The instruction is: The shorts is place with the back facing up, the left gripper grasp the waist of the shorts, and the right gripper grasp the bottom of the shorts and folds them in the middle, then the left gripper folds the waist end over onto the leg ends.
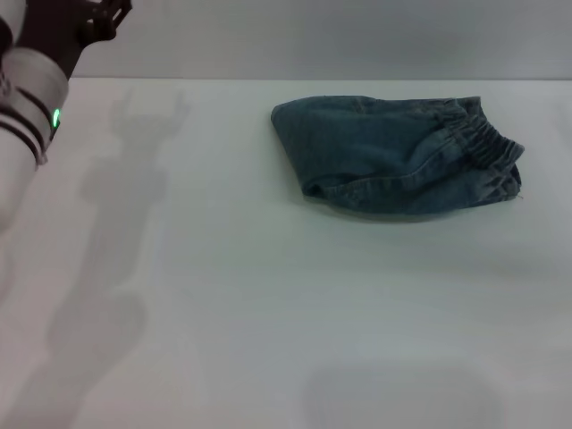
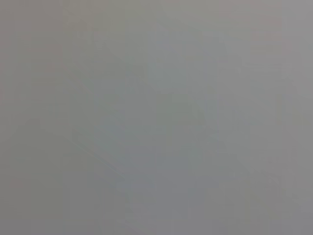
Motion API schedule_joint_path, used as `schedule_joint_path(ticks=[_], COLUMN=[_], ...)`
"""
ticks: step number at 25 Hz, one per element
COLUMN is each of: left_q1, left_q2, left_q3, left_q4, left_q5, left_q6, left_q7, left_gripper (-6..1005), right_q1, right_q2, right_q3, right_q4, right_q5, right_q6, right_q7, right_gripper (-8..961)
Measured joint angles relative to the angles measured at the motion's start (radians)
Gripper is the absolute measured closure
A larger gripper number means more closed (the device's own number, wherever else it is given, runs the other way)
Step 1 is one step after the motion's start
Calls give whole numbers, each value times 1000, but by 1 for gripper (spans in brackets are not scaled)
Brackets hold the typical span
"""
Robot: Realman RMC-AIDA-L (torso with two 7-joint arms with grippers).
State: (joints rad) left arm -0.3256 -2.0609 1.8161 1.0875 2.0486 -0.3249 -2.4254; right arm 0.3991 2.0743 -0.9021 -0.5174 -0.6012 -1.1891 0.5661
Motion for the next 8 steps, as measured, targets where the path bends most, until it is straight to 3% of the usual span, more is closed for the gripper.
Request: schedule_joint_path(ticks=[2,8], left_q1=[-18,-65], left_q2=[1,-1], left_q3=[113,237], left_q4=[-121,-389], left_q5=[46,241], left_q6=[-260,-663], left_q7=[-105,-417], left_gripper=[152,152], right_q1=[19,34], right_q2=[0,-1], right_q3=[2,2], right_q4=[49,87], right_q5=[80,185], right_q6=[19,65], right_q7=[-55,-94], right_gripper=[375,375])
